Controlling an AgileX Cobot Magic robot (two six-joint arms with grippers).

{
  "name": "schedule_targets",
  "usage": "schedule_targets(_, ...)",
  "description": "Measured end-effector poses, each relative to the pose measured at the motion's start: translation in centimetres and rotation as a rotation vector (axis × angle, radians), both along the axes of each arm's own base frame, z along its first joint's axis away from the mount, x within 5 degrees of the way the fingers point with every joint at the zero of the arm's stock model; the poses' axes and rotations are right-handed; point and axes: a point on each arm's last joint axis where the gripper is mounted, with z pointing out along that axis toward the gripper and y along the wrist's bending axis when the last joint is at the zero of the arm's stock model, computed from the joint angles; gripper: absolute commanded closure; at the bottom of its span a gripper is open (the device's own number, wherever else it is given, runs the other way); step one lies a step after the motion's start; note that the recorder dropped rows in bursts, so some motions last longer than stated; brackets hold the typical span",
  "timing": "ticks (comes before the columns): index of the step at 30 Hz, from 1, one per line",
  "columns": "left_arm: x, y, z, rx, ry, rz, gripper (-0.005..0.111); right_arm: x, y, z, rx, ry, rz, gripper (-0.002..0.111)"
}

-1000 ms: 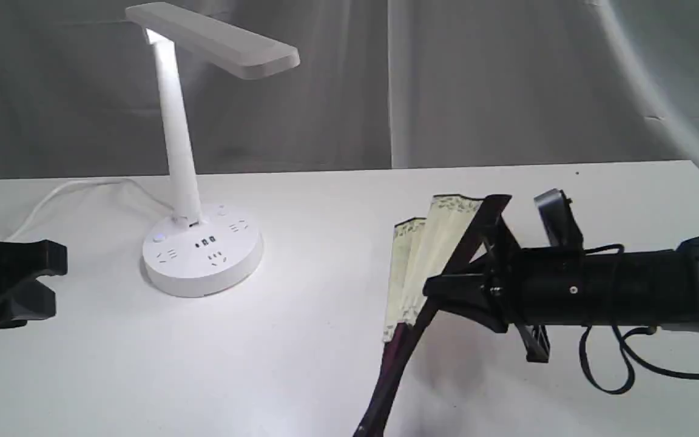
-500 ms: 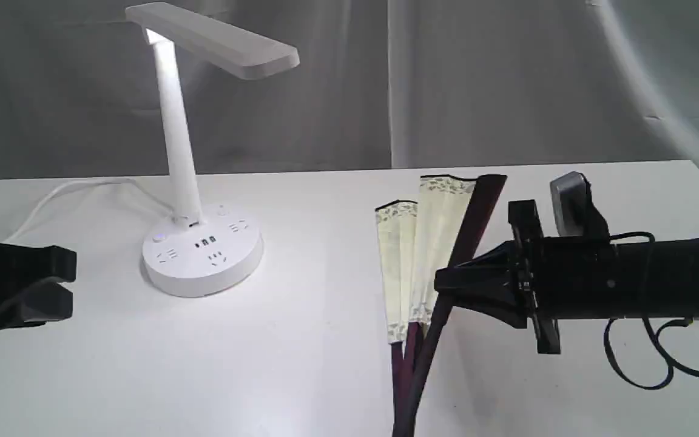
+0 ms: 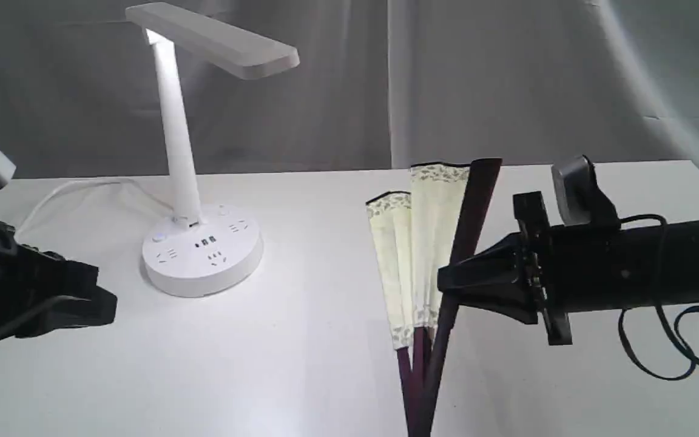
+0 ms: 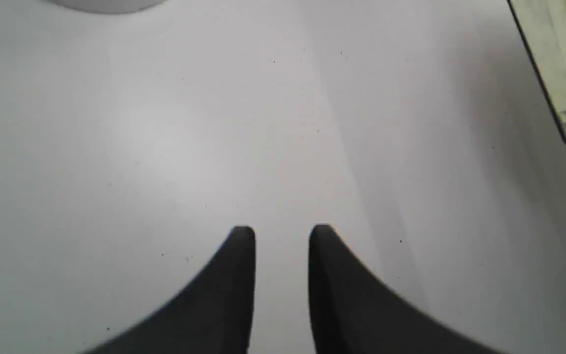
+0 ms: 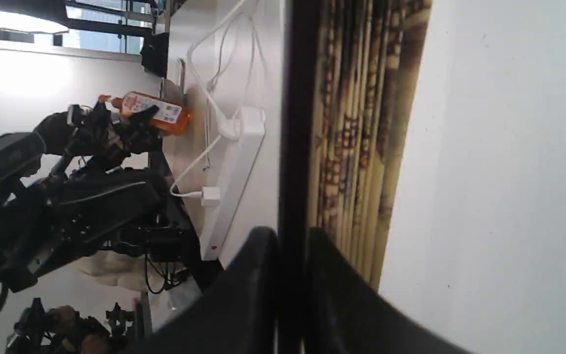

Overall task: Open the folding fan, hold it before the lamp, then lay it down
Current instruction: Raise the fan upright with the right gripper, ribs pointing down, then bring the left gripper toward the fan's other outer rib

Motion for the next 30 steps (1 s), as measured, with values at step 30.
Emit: schedule_targets(30, -0.1, -6.3, 0.3, 0.097, -0.318, -0.09, 0.107, -0.1, -2.6, -0.5, -0.045, 0.054, -0.024, 0.108)
